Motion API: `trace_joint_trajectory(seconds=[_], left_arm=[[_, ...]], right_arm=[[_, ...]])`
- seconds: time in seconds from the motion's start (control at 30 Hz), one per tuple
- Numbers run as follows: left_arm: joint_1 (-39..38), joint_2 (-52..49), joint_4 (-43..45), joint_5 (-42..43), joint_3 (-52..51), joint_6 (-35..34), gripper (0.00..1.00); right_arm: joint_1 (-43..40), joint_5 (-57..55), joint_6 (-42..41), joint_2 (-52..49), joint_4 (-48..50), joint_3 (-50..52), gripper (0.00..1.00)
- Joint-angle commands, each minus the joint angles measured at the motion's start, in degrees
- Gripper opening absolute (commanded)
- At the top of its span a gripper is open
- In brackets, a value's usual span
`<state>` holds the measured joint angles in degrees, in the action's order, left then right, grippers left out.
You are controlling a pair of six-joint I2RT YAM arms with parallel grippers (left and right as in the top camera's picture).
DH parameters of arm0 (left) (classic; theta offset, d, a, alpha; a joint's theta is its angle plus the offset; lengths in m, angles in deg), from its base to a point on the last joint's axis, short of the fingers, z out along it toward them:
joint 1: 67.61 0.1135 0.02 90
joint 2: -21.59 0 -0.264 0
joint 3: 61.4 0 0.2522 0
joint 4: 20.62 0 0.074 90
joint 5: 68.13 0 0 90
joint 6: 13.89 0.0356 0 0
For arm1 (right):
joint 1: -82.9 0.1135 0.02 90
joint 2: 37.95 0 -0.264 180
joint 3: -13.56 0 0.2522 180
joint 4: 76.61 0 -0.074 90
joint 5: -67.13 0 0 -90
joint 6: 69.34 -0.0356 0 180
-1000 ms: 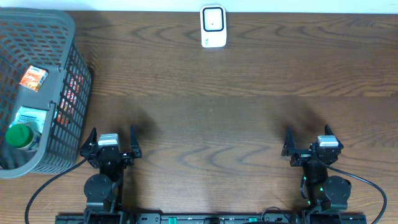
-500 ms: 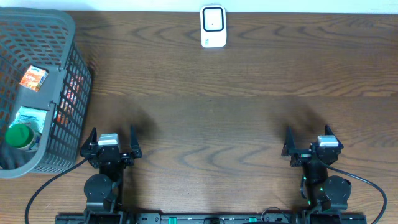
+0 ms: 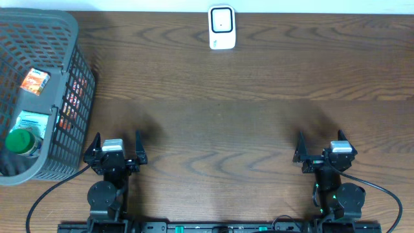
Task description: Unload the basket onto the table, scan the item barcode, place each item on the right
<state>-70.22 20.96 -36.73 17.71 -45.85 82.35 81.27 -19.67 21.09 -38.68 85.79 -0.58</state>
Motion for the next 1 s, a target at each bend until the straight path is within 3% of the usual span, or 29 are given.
trace_joint_trajectory(seconds=[0.0,0.5,0.97], left_arm=[[0.3,0.4,-1.4,0.5,-1.6,-0.1,0.98],[0.3,0.4,-1.4,1.0,-1.6,-0.1,0.98],[0.3,0.3,-1.4,10.8,-1.3,-5.1,0.98]], right_arm=[[0.6,-0.1,-0.4,-0.1,-0.2,0.1,0.99],[0.6,-0.1,-0.4,-0.1,-0.2,0.1,0.99],[0.6,-0.1,-0.4,-0.1,-0.2,0.1,0.99]])
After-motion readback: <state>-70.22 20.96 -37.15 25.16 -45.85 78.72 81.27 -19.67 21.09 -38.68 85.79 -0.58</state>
